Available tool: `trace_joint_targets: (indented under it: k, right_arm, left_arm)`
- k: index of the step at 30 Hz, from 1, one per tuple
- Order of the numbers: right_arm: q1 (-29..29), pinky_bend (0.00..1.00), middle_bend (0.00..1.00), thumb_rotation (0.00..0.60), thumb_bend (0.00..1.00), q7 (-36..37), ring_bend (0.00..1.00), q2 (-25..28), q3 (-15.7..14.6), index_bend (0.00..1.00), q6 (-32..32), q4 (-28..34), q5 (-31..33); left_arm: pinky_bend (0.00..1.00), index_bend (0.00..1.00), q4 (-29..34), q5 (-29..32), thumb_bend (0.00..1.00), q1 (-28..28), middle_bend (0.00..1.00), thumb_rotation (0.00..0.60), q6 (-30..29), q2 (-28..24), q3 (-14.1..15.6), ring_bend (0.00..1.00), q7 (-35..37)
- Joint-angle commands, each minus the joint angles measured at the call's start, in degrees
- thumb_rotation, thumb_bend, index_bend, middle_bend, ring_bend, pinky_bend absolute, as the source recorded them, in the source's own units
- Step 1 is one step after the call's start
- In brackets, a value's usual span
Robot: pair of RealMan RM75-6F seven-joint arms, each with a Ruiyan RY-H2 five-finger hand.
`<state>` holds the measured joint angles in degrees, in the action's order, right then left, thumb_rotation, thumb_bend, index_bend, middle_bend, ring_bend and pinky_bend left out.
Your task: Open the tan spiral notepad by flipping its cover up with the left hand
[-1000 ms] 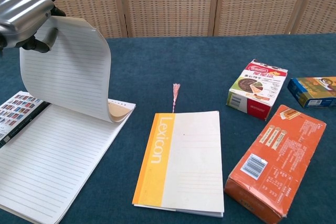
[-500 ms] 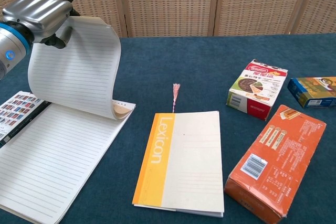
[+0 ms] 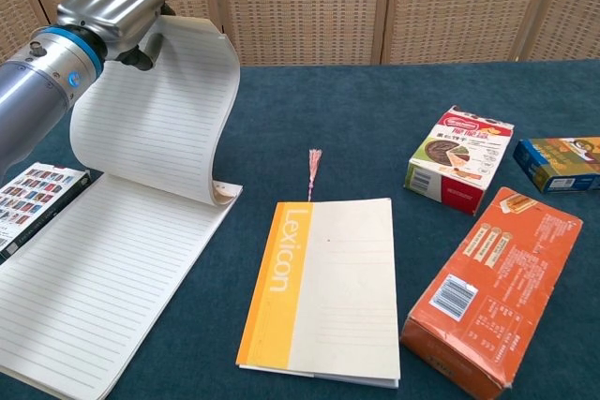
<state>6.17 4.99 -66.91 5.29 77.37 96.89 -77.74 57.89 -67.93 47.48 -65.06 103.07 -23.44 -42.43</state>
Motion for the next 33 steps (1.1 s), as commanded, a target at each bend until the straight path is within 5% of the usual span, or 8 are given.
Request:
trace_joint_targets:
  k: [1,29,33]
  right_arm:
    - [0.04,0.00,0.00,0.600,0.00,0.06,0.00,-0.01,0.02,0.00,-0.13,0.05,0.12]
    - [0.79,0.00,0.00,0.600,0.00,-0.25,0.00,-0.25,0.45,0.00,-1.98,0.62,2.21]
    - [0.89,0.00,0.00,0.600,0.00,-0.45,0.00,-0.31,0.49,0.00,-2.11,0.73,2.38]
  left_arm:
    - [0.03,0.79,-1.68,-0.02,0.65,1.20,0.00,0.600,0.34,0.70,-0.15,0.00,1.05]
    - [0.03,0.79,-22.04,0.04,0.63,9.56,0.00,0.600,4.78,7.77,1.57,0.00,12.58]
    - [0.03,0.70,-24.98,-0.16,0.62,10.51,0.00,0.600,5.46,8.80,1.82,0.00,14.35]
